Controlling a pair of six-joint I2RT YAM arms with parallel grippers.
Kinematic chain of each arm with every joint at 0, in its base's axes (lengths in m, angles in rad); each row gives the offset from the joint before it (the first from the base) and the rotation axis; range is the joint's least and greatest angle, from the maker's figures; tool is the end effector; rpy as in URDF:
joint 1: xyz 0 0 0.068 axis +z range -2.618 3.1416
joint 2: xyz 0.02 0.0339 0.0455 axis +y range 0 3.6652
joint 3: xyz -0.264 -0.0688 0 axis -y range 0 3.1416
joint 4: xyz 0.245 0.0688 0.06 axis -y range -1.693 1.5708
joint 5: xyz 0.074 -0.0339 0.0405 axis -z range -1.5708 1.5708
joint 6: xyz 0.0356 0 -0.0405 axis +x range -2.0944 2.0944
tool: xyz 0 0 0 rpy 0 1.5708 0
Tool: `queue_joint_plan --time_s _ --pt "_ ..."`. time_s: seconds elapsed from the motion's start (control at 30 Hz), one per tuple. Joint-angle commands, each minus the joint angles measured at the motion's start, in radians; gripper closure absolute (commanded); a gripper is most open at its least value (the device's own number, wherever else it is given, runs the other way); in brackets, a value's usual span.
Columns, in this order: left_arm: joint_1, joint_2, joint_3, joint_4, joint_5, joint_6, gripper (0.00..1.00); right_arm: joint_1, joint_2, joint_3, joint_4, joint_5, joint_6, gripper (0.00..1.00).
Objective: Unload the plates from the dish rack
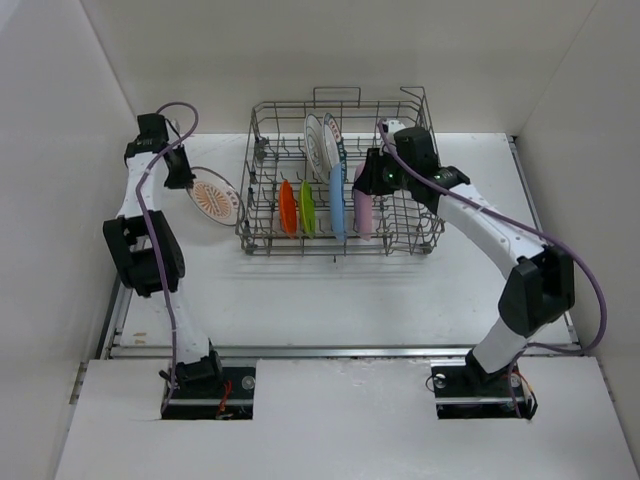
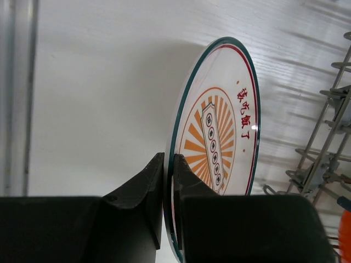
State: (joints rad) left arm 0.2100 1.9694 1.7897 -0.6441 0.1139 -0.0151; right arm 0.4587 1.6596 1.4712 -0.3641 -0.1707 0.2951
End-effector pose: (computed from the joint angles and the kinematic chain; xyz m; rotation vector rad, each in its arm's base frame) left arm 0.4395 0.0895 0.2918 -0.2151 2.3784 -0.0444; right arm 0.3454 0.1773 0.3323 -0.2814 2.1607 0.6203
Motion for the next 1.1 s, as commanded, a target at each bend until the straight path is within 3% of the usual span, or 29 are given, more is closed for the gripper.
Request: queue_joint_plan --time_s 0.0,0.17,0.47,0.67,0.83,1.07 --pt "0.035 0.055 0.026 -0.011 0.078 -0.042 1.0 -0.002 0.015 0.072 -0.048 0.06 -0.086 1.0" --pt "0.048 0.111 0.059 -0.069 0.064 -0.002 1.0 0.02 -0.024 0.179 -0.081 0.158 -0.126 1.0" --pt "0.117 0.081 -0.042 0.043 0.041 -0.016 1.0 0.093 -0.086 0.302 -0.162 0.382 -0.16 1.0" --pt "0.117 0.152 -0.013 -0.052 0.006 0.059 1.0 0.169 -0.086 0.408 -0.187 0.551 -0.204 1.0" --pt "0.117 0.161 -0.038 -0.052 0.02 0.072 0.83 0.193 -0.077 0.426 -0.162 0.628 -0.214 1.0" --pt "0.117 0.229 0.071 -0.12 0.01 0.093 0.5 0.312 -0.118 0.445 -0.203 0.66 -0.214 1.0"
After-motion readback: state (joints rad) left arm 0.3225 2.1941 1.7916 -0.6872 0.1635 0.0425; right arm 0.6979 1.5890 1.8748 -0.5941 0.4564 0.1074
